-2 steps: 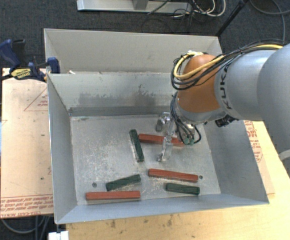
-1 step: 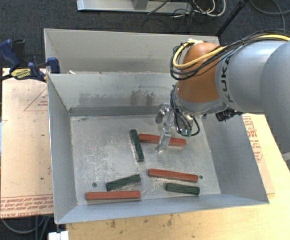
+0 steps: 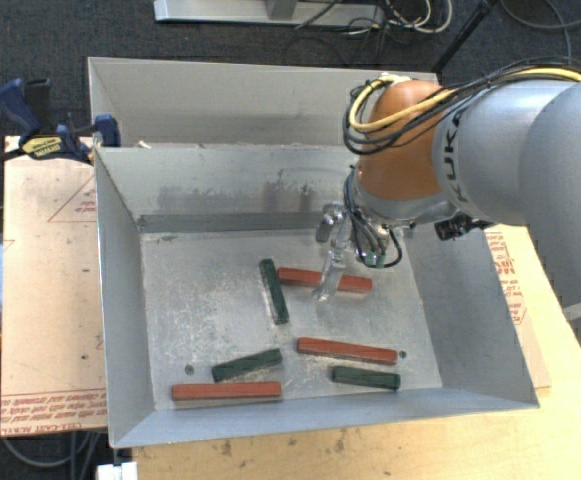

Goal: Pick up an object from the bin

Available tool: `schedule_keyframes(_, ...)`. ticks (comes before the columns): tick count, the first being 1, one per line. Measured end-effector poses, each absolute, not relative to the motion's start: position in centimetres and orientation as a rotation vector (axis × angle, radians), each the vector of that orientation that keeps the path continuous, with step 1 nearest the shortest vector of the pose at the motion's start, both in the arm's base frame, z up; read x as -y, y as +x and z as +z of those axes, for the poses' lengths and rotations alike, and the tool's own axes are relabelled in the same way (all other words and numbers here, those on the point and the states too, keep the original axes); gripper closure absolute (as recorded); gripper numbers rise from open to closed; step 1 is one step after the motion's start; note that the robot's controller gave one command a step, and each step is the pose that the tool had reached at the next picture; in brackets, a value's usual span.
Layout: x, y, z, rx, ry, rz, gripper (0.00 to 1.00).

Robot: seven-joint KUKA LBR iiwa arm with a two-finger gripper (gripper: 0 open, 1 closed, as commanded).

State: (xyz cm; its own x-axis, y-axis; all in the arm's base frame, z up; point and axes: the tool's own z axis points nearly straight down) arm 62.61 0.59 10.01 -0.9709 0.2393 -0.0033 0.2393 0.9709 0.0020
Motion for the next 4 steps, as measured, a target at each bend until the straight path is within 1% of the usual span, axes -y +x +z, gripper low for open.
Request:
schedule_keyframes(1,-3.7,62.8,6.8,-3.126,0.317,0.003,0.00)
schedule_keyframes(2,-3.7,62.8,6.9,-3.124,0.317,0.002,0.00)
schedule_keyframes(3,-3.7,62.9,7.0,-3.122,0.317,0.002,1.00)
schedule_keyframes(4,-3.8,63.0,10.3,-3.121,0.316,0.003,1.00)
